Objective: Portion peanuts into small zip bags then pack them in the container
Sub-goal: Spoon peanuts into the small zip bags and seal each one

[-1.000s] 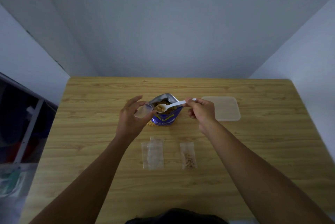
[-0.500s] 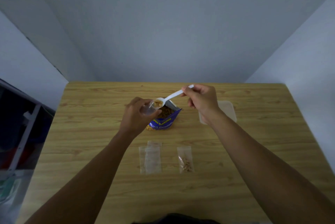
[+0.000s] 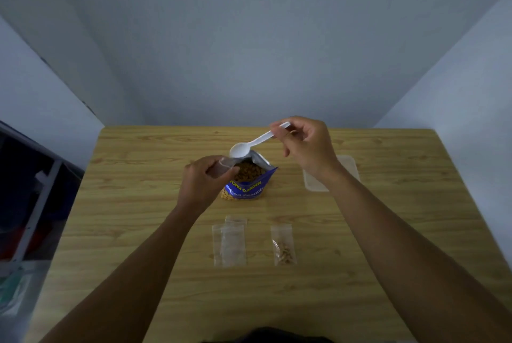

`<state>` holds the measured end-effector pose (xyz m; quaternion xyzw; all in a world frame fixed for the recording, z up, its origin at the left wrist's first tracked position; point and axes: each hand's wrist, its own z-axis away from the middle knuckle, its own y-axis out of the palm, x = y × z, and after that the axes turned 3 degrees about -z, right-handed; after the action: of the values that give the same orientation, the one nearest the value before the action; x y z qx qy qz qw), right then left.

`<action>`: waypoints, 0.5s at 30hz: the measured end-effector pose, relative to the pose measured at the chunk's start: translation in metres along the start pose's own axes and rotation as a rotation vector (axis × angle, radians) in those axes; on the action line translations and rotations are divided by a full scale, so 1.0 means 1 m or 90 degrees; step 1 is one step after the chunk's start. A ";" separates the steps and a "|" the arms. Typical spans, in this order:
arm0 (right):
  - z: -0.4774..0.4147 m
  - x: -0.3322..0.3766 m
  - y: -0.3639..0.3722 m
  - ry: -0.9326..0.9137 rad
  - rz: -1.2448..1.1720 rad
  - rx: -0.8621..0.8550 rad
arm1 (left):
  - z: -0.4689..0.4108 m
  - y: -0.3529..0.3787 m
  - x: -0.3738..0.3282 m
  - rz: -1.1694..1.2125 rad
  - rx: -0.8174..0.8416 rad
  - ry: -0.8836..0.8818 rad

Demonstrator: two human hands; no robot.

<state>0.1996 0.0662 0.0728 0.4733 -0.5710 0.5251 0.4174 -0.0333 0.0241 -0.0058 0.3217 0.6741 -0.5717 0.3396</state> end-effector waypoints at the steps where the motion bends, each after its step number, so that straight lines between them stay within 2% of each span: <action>1: 0.000 -0.005 -0.003 -0.007 0.012 -0.034 | 0.001 -0.002 0.002 -0.002 -0.007 -0.003; 3: 0.005 -0.019 -0.005 -0.020 0.088 -0.058 | 0.000 -0.006 0.007 -0.017 -0.026 0.004; 6: 0.018 -0.038 0.005 -0.067 0.185 -0.020 | 0.000 -0.010 0.009 -0.041 -0.033 0.014; 10: 0.038 -0.062 0.021 -0.280 0.330 0.075 | 0.004 -0.010 0.011 -0.043 -0.032 -0.002; 12: 0.045 -0.075 0.028 -0.349 0.405 0.099 | 0.006 -0.009 0.013 -0.047 -0.023 -0.012; 15: 0.049 -0.085 0.036 -0.308 0.402 0.074 | 0.008 -0.007 0.013 -0.049 -0.026 -0.012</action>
<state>0.1826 0.0259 -0.0222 0.4075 -0.7396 0.5321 0.0614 -0.0457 0.0158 -0.0140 0.2832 0.6939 -0.5736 0.3305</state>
